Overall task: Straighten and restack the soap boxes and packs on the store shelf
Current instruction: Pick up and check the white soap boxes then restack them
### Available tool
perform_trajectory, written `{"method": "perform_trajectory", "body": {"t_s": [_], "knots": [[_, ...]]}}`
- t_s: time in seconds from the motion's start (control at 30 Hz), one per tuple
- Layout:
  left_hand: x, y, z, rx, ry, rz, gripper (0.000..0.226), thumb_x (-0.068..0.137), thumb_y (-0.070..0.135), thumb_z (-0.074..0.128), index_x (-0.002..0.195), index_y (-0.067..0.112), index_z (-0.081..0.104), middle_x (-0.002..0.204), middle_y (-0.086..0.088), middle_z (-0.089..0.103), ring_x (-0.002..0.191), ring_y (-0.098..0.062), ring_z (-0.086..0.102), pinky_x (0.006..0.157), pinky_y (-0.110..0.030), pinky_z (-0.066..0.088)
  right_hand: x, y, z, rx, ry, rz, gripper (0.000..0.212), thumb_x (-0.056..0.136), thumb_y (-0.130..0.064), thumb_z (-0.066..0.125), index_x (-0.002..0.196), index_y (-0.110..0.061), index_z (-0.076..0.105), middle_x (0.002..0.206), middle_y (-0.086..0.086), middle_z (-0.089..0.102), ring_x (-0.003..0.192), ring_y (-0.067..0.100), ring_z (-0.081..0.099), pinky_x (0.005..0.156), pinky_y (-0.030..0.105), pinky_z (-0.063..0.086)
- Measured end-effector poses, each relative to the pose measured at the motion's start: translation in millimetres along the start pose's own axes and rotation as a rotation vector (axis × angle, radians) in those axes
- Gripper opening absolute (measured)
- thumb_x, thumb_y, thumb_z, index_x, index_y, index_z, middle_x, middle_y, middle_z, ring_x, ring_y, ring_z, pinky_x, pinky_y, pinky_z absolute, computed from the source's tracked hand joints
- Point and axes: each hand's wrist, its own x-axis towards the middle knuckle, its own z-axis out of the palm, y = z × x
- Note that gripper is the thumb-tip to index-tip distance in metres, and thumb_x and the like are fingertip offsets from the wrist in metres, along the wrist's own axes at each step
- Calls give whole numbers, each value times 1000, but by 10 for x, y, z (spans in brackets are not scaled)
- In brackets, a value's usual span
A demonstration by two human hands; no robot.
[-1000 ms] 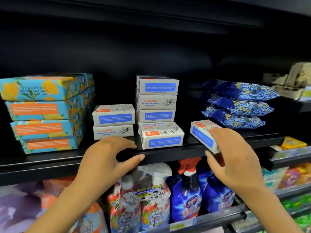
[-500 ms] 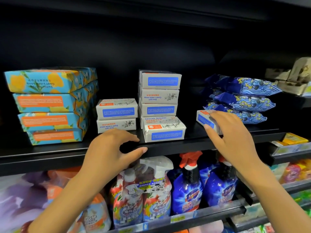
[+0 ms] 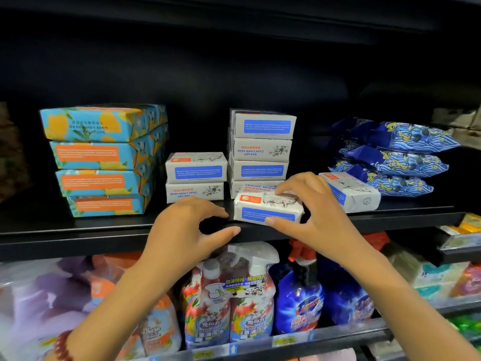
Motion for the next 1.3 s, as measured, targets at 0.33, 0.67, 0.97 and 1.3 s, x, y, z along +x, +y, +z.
{"method": "perform_trajectory", "body": {"t_s": [0.33,0.67,0.97,1.3], "knots": [[87,105,-28,-312,62,-169,68,55,86,57,89,29,73,83,22,70,82,11,62,71,-13,51,-78,-127,-17,292,60,61,63,67,-28,83,121,-19,53,112,-11,51,107,-5,48,80,4,36],[158,405,-126,-868,65,-80,29,68,30,80,93,16,75,87,4,75,83,-11,71,67,-17,53,-115,-233,-103,420,154,-132,75,66,-32,76,132,-27,41,134,-11,41,128,17,40,99,27,42],[142,424,-159,-792,161,104,42,70,17,77,111,14,67,108,9,70,104,-7,64,84,-21,52,-27,-177,-120,848,74,-2,46,69,-8,76,111,-18,61,108,-6,68,103,10,63,78,17,51],[154,328,-188,-284,255,242,44,68,28,77,108,16,65,103,10,66,100,-4,59,82,-12,44,-3,-224,-58,671,186,-78,40,69,-10,77,104,-21,62,106,-6,65,108,19,60,86,24,50]]}}
